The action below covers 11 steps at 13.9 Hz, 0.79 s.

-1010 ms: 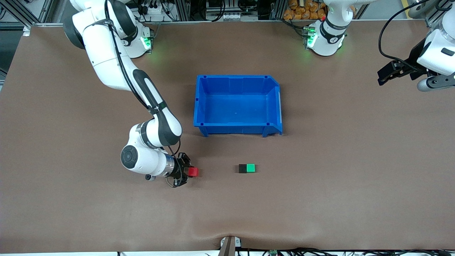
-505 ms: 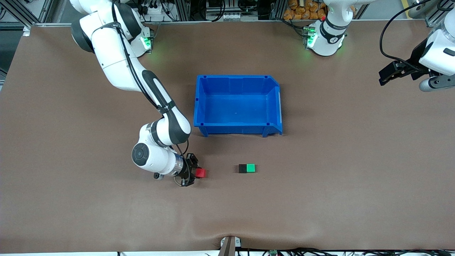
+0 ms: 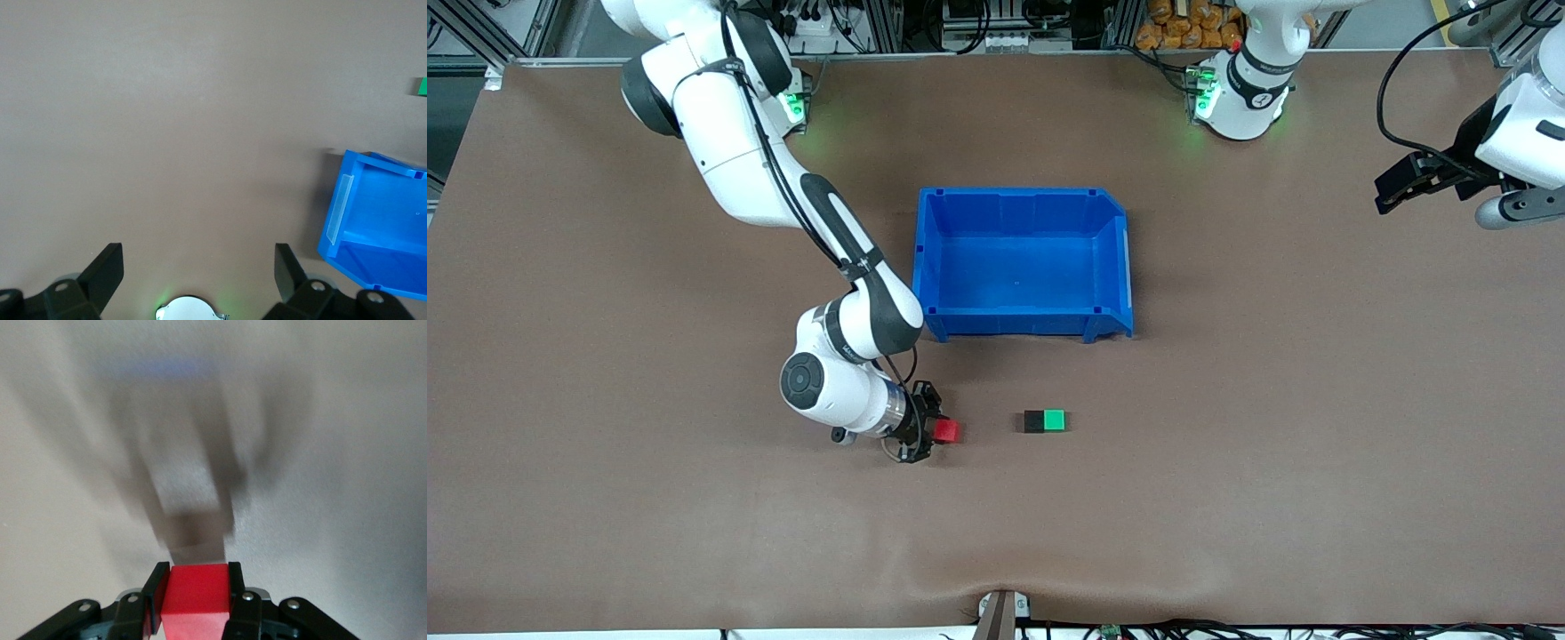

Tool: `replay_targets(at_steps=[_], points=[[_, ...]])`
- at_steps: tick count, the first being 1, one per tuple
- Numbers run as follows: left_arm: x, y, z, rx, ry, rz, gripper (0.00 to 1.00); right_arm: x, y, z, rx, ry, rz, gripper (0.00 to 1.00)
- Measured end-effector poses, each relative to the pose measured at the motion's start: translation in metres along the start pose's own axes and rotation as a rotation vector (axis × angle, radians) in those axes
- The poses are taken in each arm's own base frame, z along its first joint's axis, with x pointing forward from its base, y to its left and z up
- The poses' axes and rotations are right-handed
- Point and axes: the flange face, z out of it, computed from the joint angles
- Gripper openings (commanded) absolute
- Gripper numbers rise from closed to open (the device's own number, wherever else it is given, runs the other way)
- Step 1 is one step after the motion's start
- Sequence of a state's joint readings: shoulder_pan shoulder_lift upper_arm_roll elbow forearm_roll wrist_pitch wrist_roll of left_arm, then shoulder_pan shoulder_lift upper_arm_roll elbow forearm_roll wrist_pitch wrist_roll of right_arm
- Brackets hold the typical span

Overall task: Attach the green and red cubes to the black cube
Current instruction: 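Lower the red cube against the black cube with the right gripper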

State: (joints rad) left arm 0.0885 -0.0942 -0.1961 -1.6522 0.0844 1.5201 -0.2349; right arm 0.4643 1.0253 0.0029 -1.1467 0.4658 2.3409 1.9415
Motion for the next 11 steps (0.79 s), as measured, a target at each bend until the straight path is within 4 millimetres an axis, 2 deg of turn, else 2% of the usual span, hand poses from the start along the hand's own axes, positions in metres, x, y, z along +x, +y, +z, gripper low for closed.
replay_targets(at_steps=[4, 11], points=[[0.0, 0.0, 0.0, 0.0, 0.0, 0.0, 1.0, -0.014, 0.008, 0.003, 0.012, -0.01, -0.001, 0.0], [0.0, 0.0, 0.0, 0.0, 0.0, -0.001, 1.0, -0.027, 0.013, 0.01, 0.029, -0.022, -0.011, 0.0]])
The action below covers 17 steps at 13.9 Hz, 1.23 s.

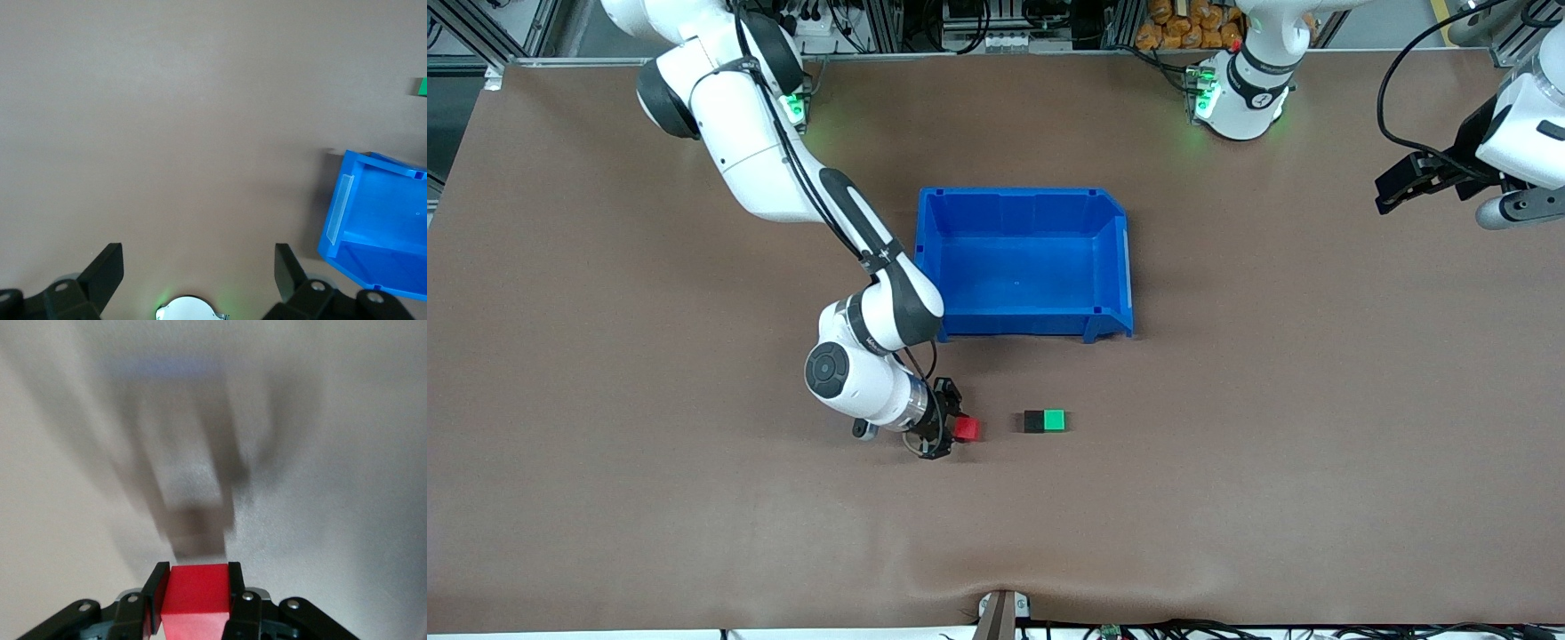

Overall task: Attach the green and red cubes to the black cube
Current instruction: 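Lower the red cube against the black cube with the right gripper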

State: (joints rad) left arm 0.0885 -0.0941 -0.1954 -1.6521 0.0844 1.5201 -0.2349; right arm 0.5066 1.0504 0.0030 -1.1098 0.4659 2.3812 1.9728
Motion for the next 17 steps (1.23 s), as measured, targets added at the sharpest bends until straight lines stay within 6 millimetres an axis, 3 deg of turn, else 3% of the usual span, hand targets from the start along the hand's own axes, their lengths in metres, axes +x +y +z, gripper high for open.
replay_targets(at_steps=[10, 17], points=[[0.0, 0.0, 0.0, 0.0, 0.0, 0.001, 1.0, -0.017, 0.004, -0.001, 0.032, -0.024, 0.016, 0.0], [0.0, 0.0, 0.0, 0.0, 0.0, 0.0, 1.0, -0.028, 0.015, 0.015, 0.047, -0.036, 0.027, 0.0]])
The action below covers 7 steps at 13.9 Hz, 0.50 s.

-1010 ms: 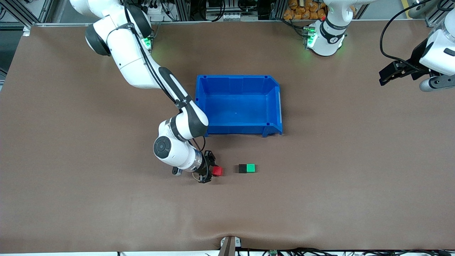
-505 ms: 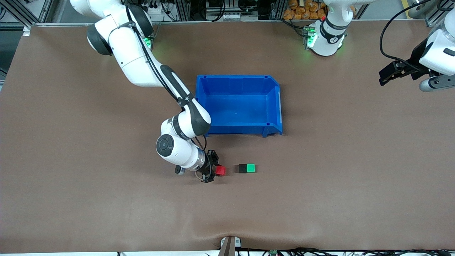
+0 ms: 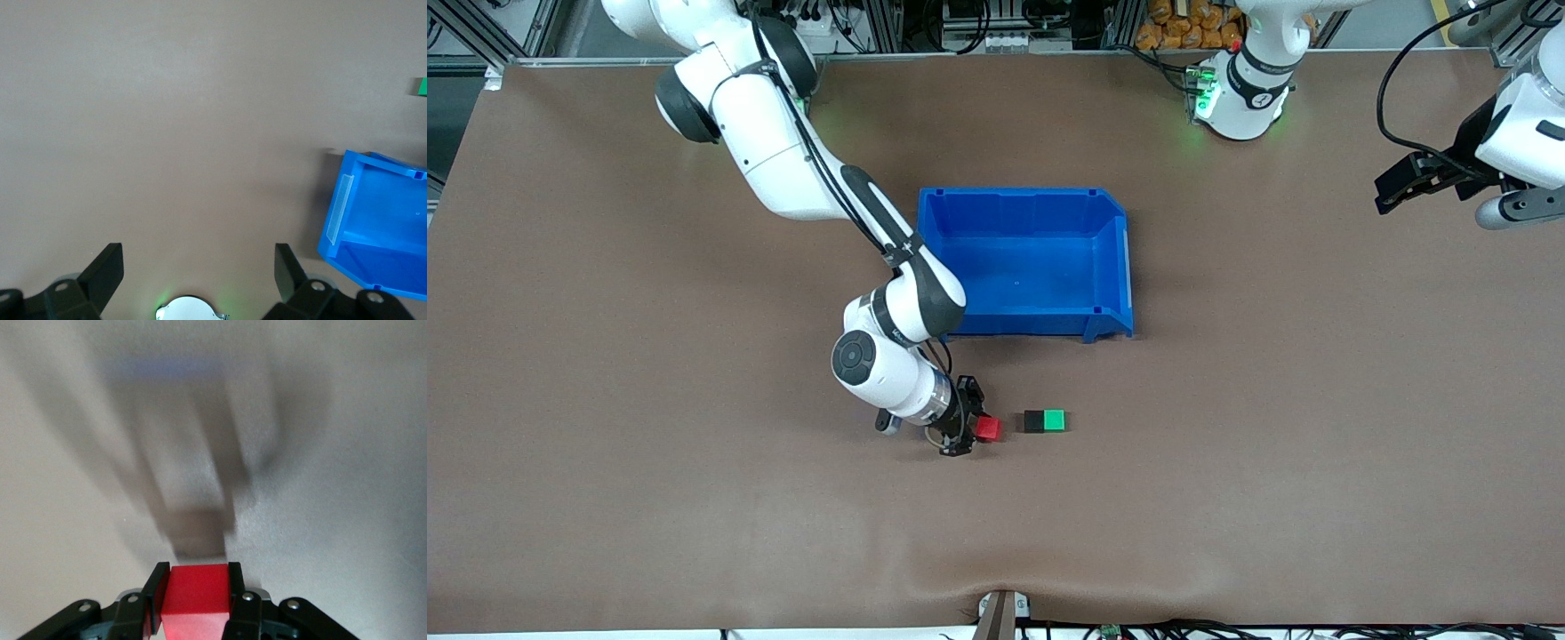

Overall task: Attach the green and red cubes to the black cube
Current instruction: 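Lower the red cube against the black cube with the right gripper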

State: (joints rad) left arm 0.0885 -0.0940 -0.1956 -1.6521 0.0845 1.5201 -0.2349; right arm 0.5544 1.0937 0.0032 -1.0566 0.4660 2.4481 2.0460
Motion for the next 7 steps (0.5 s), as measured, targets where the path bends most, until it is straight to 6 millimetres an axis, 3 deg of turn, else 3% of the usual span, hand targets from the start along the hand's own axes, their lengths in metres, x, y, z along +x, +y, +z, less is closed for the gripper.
replay_targets(at_steps=[7], points=[[0.0, 0.0002, 0.0, 0.0, 0.0, 0.0, 1.0, -0.0039, 0.0081, 0.0104, -0.009, 0.003, 0.016, 0.0]])
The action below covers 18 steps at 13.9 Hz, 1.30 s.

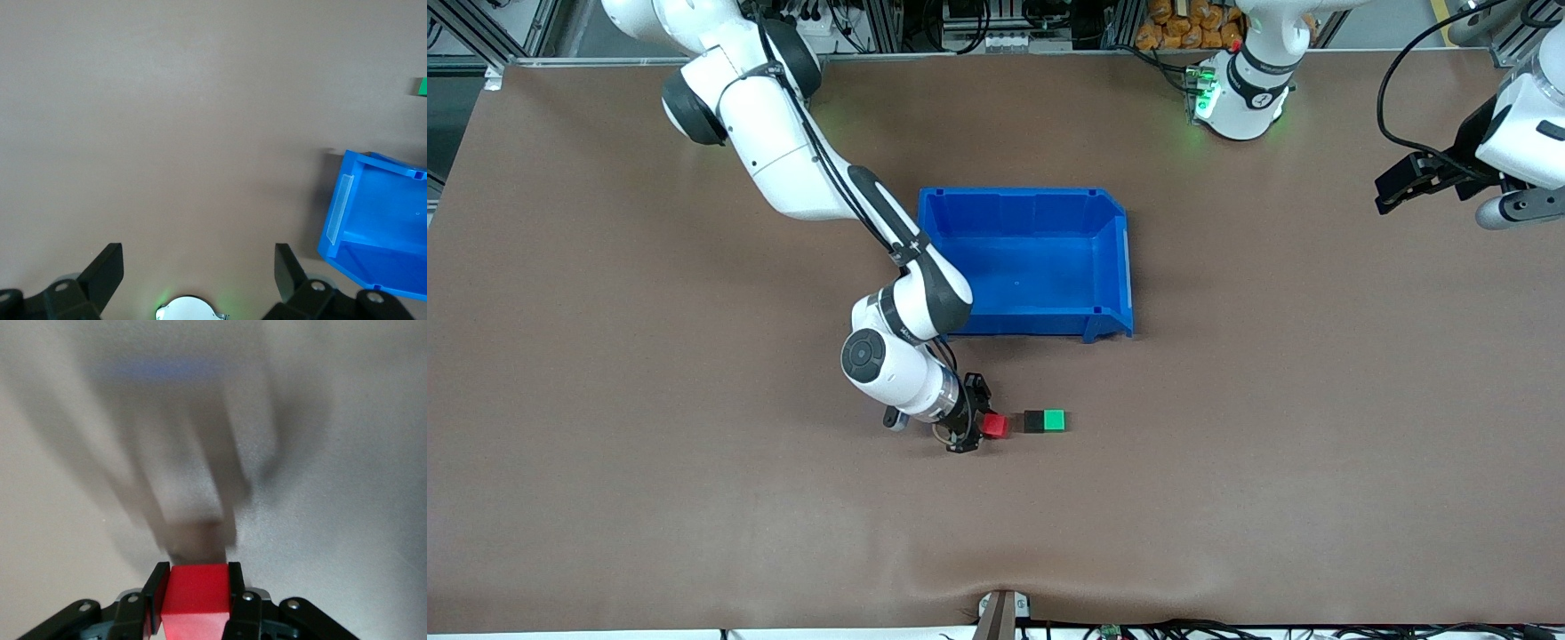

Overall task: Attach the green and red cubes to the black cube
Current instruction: 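Lower the red cube against the black cube with the right gripper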

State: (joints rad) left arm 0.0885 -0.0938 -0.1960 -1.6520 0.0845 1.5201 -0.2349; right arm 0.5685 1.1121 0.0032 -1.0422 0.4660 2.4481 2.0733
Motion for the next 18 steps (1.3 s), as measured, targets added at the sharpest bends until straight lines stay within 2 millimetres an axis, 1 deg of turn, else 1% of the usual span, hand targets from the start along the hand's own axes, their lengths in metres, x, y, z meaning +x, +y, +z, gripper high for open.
replay_targets(at_steps=[9, 18], points=[[0.0, 0.0, 0.0, 0.0, 0.0, -0.001, 1.0, -0.007, 0.011, 0.01, -0.01, 0.002, 0.002, 0.0], [0.0, 0.001, 0.0, 0.0, 0.0, 0.001, 1.0, -0.007, 0.011, 0.015, -0.009, 0.0, 0.002, 0.0]])
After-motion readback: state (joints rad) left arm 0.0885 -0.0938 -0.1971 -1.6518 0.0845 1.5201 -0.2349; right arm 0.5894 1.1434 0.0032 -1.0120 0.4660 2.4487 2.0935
